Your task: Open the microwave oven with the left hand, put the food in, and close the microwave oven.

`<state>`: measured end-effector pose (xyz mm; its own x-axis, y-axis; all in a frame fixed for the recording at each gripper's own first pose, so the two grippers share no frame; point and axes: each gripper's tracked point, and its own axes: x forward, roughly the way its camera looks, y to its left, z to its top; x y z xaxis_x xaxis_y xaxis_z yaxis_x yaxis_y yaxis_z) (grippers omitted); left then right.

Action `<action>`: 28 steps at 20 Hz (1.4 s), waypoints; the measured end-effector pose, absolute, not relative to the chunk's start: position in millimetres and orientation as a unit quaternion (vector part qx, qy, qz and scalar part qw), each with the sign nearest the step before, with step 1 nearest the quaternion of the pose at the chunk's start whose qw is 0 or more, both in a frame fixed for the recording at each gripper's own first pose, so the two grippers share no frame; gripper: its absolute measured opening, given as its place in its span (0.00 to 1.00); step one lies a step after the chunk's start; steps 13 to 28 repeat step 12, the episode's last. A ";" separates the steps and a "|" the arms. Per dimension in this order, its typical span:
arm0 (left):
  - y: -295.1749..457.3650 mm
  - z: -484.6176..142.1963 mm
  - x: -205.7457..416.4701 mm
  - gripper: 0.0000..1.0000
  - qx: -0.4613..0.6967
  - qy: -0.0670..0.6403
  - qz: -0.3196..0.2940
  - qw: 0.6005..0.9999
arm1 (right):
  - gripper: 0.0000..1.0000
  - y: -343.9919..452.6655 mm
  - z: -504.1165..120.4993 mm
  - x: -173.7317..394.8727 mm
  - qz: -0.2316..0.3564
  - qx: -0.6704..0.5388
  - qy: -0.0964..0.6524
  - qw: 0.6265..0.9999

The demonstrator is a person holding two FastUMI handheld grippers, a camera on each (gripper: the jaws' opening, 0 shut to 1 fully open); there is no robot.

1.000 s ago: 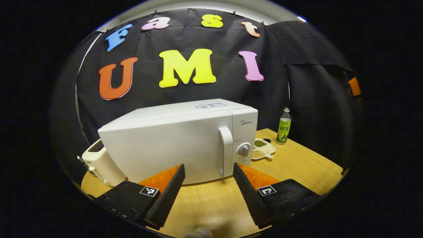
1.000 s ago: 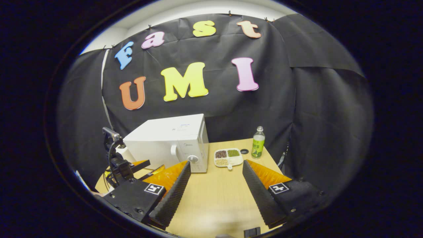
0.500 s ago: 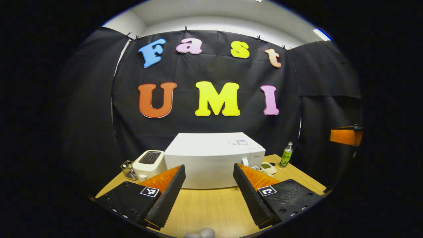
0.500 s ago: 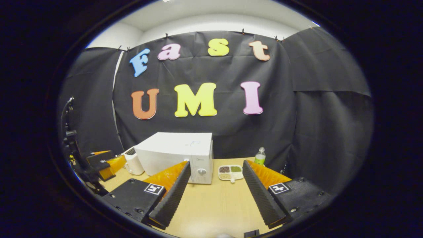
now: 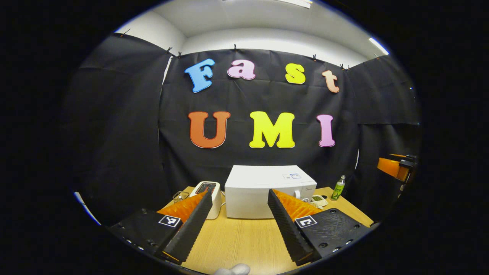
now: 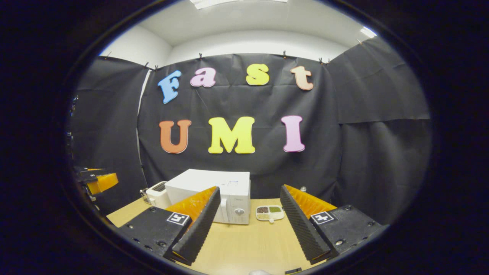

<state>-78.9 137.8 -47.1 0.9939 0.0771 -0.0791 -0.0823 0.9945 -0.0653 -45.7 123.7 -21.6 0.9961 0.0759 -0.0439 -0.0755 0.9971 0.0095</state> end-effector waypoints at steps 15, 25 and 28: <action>123.6 -10.5 -89.1 0.81 -0.032 -0.005 0.023 0.999 | 1.00 135.0 -7.3 -56.3 0.050 0.007 0.021 0.999; 123.6 -10.5 -89.1 0.81 -0.032 -0.005 0.023 0.999 | 1.00 135.0 -7.3 -56.3 0.050 0.007 0.021 0.999; 123.6 -10.5 -89.1 0.81 -0.032 -0.005 0.023 0.999 | 1.00 135.0 -7.3 -56.3 0.050 0.007 0.021 0.999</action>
